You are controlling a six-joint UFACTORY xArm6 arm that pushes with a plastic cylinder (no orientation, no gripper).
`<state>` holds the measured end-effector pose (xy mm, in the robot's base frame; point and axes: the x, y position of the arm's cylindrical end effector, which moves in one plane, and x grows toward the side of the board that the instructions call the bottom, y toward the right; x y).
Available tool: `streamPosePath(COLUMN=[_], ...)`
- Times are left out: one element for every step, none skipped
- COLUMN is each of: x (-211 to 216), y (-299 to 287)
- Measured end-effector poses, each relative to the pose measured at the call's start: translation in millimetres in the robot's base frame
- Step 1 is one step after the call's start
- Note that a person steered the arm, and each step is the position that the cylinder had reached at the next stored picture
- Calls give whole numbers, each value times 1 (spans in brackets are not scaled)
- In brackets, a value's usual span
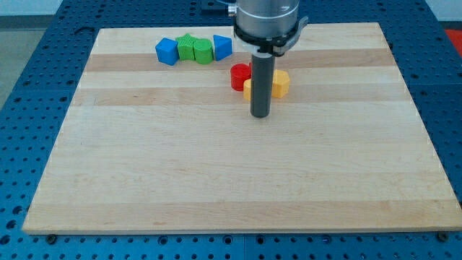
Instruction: Point at the blue cube
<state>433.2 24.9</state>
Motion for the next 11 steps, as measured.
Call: streamPosePath(x=[-12, -51, -64, -75, -107, -162, -191, -194, -178, -160, -189], y=[-57, -111, -154, -217, -284, -290, -265, -228, -219, -217, -218])
